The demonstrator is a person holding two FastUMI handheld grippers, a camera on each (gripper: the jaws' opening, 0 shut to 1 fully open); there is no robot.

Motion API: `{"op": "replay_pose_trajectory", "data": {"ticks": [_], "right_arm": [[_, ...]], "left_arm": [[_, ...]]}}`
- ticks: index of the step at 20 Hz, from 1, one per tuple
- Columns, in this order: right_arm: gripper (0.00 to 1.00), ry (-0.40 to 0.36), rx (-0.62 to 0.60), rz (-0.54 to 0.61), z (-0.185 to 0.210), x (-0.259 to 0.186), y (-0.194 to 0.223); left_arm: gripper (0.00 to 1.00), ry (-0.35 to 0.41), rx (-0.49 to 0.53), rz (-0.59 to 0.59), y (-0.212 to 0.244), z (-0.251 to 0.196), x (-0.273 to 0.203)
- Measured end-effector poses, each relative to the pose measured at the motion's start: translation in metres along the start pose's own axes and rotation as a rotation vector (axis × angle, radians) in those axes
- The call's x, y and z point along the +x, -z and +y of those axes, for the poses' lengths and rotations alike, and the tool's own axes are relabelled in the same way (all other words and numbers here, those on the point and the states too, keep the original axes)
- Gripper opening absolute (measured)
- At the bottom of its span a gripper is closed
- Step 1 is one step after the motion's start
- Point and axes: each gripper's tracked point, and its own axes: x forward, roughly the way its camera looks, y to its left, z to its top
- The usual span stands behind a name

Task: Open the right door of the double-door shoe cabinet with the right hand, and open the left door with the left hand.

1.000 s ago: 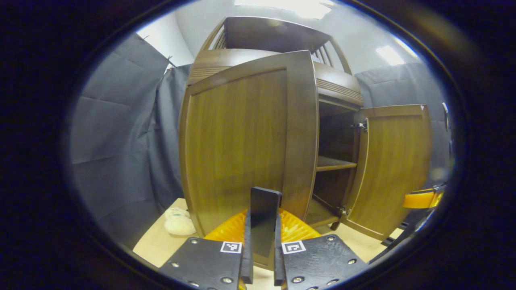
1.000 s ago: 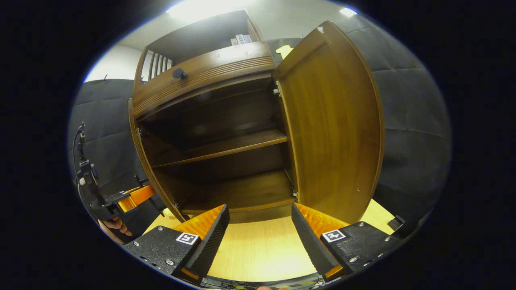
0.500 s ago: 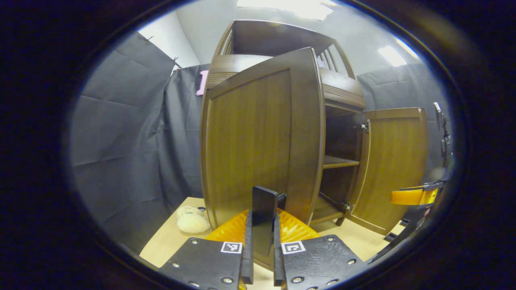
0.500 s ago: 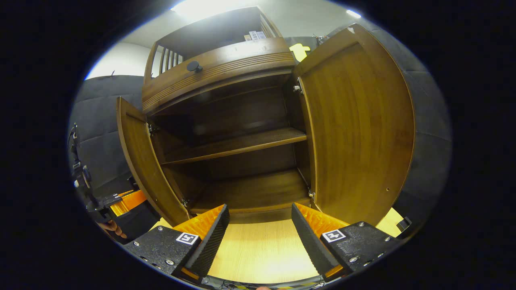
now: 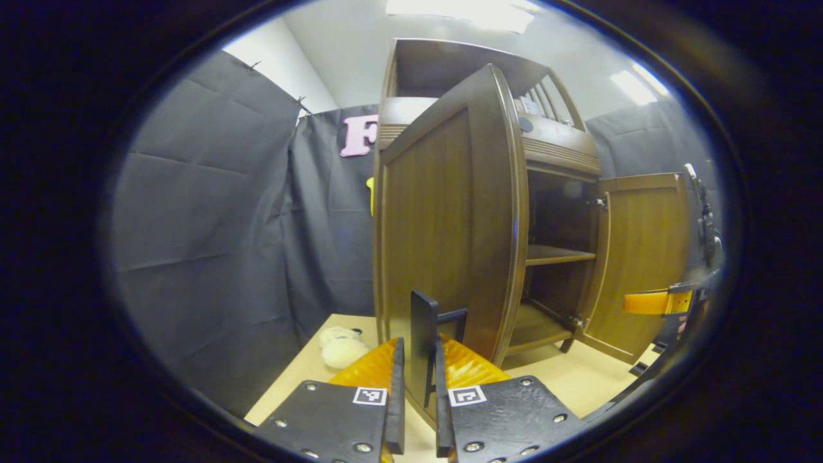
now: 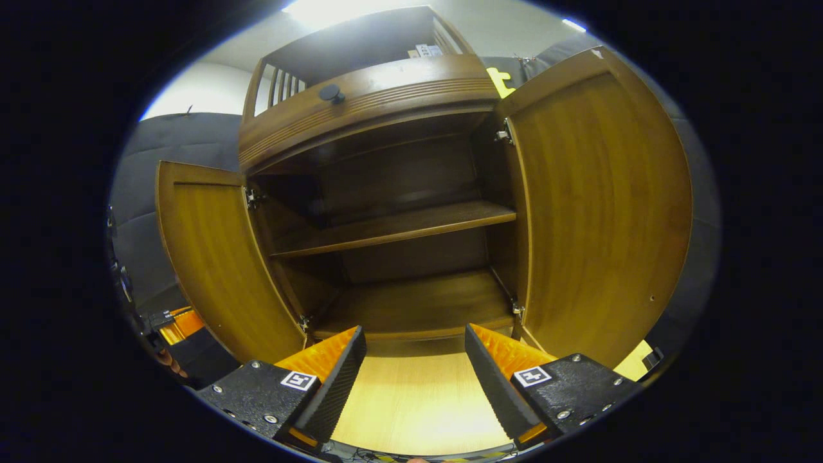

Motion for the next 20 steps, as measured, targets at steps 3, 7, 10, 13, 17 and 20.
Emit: {"op": "replay_pose_trajectory", "data": {"ticks": [3,7,10,13,17,20], "right_arm": [[0.95,0.000,-0.026,-0.003,0.007,0.003,-0.001],[0.91,-0.019,-0.040,0.015,0.015,0.011,-0.001],[0.95,-0.017,-0.061,0.023,0.018,0.012,0.000],[0.91,0.000,-0.089,0.033,0.016,0.010,-0.001],[0.91,0.010,-0.090,0.041,0.008,0.009,-0.006],[0.95,0.017,-0.085,0.035,-0.001,0.006,-0.011]], "left_arm": [[0.26,-0.004,0.018,-0.017,-0.004,0.028,-0.003],[0.18,0.035,0.024,-0.032,-0.006,0.037,-0.005],[0.12,0.018,0.013,-0.029,-0.006,0.050,-0.007],[0.19,0.071,-0.018,-0.027,-0.003,0.042,-0.005],[0.26,0.055,0.005,-0.015,0.000,0.049,-0.008],[0.25,0.014,0.003,0.002,0.001,0.053,-0.012]]}}
